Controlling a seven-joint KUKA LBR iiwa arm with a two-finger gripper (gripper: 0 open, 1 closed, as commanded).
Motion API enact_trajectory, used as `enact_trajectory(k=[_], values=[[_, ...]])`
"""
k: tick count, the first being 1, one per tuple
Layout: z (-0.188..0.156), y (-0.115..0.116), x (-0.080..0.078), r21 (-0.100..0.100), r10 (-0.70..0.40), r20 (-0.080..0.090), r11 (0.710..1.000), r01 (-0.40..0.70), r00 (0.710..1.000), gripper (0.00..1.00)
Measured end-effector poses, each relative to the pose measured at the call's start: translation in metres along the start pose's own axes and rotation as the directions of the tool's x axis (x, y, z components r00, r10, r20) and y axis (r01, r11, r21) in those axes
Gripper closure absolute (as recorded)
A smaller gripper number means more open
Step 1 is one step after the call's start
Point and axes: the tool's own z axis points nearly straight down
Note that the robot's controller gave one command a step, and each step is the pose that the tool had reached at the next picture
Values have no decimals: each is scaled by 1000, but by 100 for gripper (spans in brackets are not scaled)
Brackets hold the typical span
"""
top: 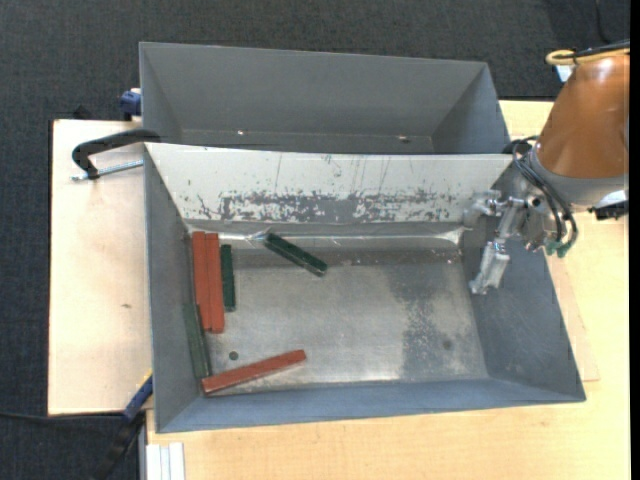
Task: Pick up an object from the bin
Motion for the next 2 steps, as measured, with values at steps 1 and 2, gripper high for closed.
enact_trajectory(k=[1, 2], values=[[0, -2, -12, 2, -162, 8, 987, 162, 987, 0], [59, 7, -13, 3, -221, 8, 975, 221, 975, 0]])
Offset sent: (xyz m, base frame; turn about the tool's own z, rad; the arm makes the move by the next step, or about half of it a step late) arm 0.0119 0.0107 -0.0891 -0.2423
